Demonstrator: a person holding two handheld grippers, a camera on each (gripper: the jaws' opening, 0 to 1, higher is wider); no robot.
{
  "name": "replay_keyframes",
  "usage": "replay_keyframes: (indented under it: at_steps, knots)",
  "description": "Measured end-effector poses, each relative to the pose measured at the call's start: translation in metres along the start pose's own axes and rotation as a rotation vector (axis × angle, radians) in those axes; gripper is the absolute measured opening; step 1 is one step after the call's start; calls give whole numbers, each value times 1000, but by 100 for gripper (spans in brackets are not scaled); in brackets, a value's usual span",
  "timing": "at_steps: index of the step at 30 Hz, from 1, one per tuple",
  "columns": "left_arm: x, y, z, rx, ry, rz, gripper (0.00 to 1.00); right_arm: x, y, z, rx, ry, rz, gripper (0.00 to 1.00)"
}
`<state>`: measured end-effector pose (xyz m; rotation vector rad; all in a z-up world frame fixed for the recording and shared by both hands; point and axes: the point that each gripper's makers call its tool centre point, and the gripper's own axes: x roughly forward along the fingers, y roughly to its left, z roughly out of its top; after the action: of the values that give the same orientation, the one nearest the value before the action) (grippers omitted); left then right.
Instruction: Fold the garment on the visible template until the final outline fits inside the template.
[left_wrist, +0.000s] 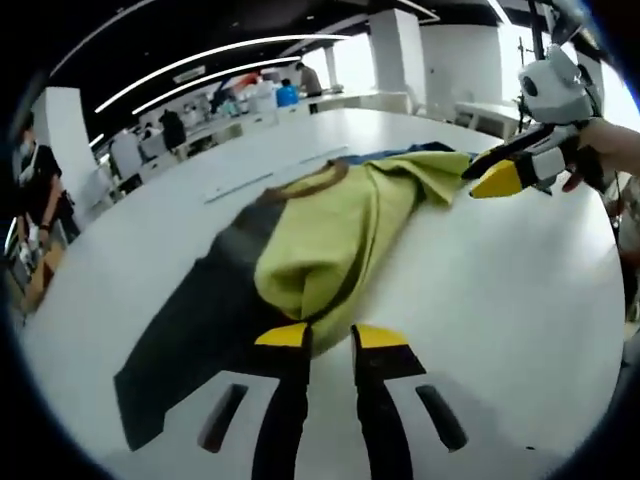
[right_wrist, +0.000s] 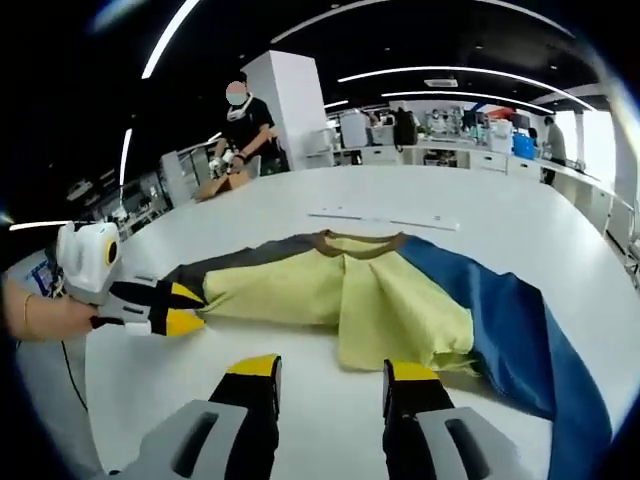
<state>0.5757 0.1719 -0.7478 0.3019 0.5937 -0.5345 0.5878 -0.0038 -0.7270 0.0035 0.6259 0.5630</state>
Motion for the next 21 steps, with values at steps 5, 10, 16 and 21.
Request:
replay_keyframes:
  at_steps: [5,10,16,21]
  knots:
    - [6,-2,3,8,-5,9,12,12,-4,2,23,-5,-47,27]
    - [7,-3,5,50,4,18,6,20,-9,1,5,16,-95,26]
    - [8,3,5,-5,1,29,0,25,-15,-12,-12,70,-139,16]
    - [7,3,6,-10,-4,30,0,27,-15,-10,-35,61,-140,9]
